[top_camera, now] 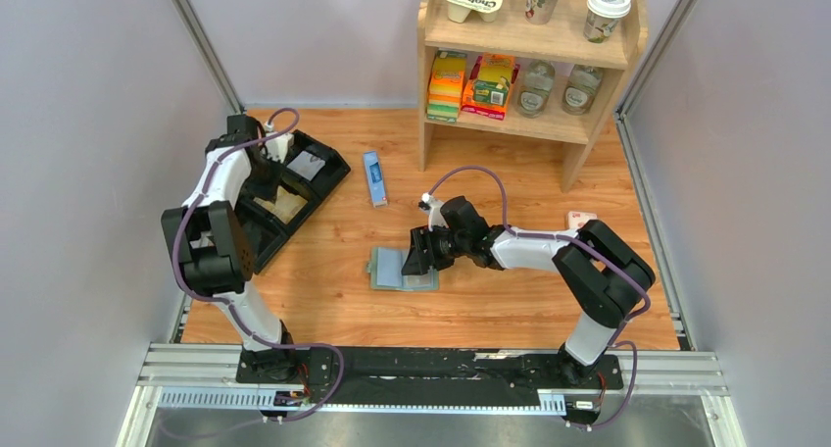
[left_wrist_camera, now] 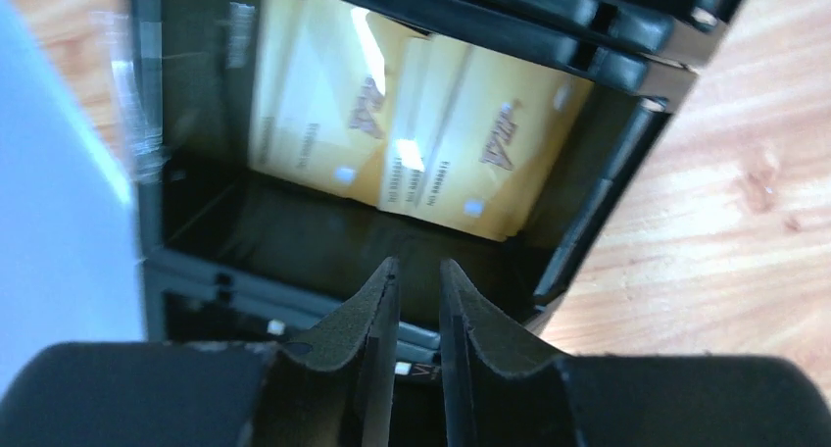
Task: Take the credit cards out of the card holder
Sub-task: Place the credit card in the storage box, then remove the credit card from the card holder.
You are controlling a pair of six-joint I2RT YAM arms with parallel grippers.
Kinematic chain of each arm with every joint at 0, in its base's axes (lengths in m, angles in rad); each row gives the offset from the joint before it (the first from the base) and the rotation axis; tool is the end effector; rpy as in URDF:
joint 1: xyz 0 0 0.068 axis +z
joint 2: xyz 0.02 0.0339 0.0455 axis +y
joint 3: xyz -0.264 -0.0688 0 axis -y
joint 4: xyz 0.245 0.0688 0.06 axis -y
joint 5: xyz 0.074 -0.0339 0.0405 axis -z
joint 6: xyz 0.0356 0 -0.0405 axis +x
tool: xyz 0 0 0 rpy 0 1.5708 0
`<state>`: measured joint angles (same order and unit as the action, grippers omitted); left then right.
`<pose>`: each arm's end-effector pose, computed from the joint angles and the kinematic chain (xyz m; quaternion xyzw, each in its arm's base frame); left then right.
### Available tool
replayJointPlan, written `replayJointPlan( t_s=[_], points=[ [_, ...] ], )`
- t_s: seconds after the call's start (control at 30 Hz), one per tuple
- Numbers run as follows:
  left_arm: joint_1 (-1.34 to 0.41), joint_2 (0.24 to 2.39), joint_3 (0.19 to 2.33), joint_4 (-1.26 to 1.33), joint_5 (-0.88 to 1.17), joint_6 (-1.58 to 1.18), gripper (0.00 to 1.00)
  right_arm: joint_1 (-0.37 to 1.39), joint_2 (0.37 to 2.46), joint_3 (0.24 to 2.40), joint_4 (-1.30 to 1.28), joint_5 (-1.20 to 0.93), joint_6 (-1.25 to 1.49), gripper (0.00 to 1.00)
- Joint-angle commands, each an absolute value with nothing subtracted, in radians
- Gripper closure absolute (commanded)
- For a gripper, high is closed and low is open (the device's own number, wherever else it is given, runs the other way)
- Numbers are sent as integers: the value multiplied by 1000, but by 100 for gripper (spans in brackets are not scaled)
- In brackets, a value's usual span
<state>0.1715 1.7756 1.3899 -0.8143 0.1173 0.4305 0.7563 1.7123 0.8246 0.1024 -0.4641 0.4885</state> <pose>0.3583 0.0578 0.2335 0.1374 0.9716 -0.0005 0.1928 0.2315 0.2403 0.1479 -0.2073 0.8793 0.3898 0.1788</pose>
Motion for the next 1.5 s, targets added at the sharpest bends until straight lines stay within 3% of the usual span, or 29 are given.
replayJointPlan(
  t_s=[0.0,0.03,0.1,0.43,0.73,1.03,1.47],
  points=[
    [166,1683,1495,-775,-41,246,70,758,1687,807,61,-390,463,36],
    [161,1677,1517,-782,-61,170,70,758,1678,807,58,-387,463,36],
    [125,1637,1516,-813,-55,80,54,758,1663,804,51,-376,463,35],
    [-323,1169,1081,-580,-64,-423,53,764,1502,782,-26,-273,471,25],
    [-696,1118,812,-293,-67,-690,51,764,1413,795,-190,-104,495,30],
    [-788,1287,681,-89,-109,-749,52,782,1439,784,-219,-118,587,47],
    [-818,1285,511,-106,-192,-874,53,830,1569,842,-218,-115,635,52]
  ],
)
